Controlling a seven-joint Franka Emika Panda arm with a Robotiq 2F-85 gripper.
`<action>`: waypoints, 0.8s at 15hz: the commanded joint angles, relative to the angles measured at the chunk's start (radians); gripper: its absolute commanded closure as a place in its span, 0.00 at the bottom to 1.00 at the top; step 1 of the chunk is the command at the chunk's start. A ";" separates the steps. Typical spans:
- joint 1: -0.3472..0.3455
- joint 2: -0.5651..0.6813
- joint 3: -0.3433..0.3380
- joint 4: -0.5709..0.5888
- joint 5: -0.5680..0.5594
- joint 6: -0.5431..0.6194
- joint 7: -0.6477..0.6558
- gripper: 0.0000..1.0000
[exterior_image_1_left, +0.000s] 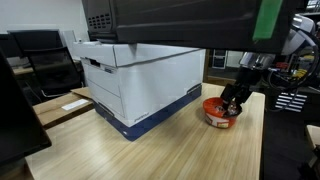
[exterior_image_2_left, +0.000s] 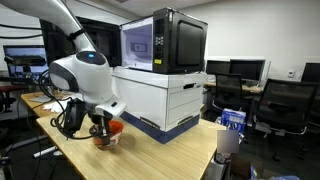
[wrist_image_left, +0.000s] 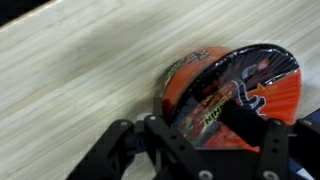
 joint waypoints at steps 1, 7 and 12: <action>-0.003 -0.045 -0.010 -0.039 -0.048 0.032 -0.028 0.67; 0.002 -0.091 -0.020 -0.077 -0.254 0.036 0.024 1.00; -0.007 -0.185 -0.012 -0.119 -0.439 0.027 0.120 0.99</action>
